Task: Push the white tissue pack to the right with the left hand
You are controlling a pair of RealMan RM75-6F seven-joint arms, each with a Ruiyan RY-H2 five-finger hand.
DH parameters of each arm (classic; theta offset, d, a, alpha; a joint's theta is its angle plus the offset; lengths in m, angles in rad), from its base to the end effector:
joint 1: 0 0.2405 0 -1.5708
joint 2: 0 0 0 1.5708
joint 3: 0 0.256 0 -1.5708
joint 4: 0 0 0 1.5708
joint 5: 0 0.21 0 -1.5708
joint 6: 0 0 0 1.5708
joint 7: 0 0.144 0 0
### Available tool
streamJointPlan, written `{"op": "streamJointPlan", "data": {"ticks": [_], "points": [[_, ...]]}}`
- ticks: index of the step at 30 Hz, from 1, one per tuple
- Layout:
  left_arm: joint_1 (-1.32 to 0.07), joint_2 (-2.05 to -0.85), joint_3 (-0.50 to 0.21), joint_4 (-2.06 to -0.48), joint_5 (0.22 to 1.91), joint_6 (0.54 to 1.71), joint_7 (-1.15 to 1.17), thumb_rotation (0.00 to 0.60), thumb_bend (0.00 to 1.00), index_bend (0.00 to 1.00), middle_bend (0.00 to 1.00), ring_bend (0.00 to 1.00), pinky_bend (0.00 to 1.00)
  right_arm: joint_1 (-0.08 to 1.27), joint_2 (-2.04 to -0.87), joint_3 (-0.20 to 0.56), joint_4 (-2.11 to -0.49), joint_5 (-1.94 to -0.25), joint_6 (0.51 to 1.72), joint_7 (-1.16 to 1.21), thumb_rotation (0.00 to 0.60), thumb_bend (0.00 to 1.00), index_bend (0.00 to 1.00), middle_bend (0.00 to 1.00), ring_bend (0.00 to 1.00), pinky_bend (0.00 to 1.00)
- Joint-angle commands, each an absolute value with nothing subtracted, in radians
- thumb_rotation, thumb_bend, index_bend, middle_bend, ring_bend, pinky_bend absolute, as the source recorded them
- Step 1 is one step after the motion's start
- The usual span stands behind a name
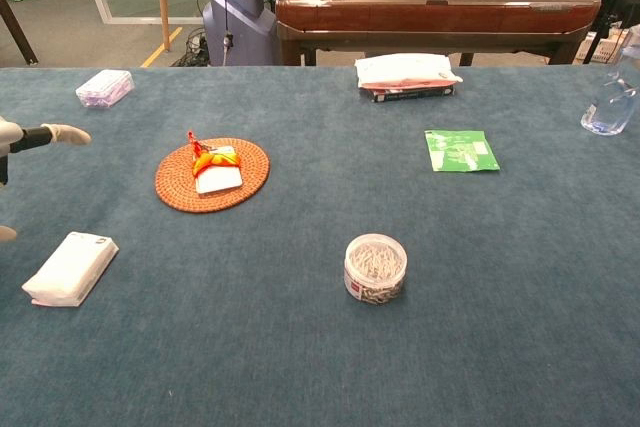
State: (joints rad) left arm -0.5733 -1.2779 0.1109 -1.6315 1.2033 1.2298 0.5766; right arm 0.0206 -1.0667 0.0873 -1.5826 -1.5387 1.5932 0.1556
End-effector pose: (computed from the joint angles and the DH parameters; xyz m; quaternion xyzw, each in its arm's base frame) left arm -0.2461 0.2744 0.0625 -0.7781 -0.2526 -0.2281 0.5279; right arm -0.3161 -0.1679 0.1958 0.5523 -0.3733 0.4448 0.5981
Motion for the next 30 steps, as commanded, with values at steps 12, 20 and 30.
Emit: {"op": "streamJointPlan", "data": {"ticks": [12, 20, 30], "points": [[-0.531, -1.282, 0.096, -1.619, 1.212, 1.184, 0.571, 0.6, 0.0, 0.07, 1.0, 0.9, 1.0, 0.02, -1.066, 0.087, -1.584, -1.541, 1.594, 0.158, 0.6, 0.35, 0.28, 0.27, 0.17, 0.31], [-0.521, -1.304, 0.087, -1.618, 1.205, 1.147, 0.581, 0.6, 0.0, 0.07, 1.0, 0.9, 1.0, 0.017, -1.061, 0.088, -1.584, -1.542, 1.6, 0.168, 0.6, 0.35, 0.28, 0.27, 0.17, 0.31], [-0.524, -1.339, 0.061, -1.638, 1.205, 1.131, 0.625, 0.6, 0.0, 0.07, 1.0, 0.9, 1.0, 0.014, -1.057, 0.09, -1.581, -1.541, 1.604, 0.181, 0.6, 0.35, 0.28, 0.27, 0.17, 0.31]]}}
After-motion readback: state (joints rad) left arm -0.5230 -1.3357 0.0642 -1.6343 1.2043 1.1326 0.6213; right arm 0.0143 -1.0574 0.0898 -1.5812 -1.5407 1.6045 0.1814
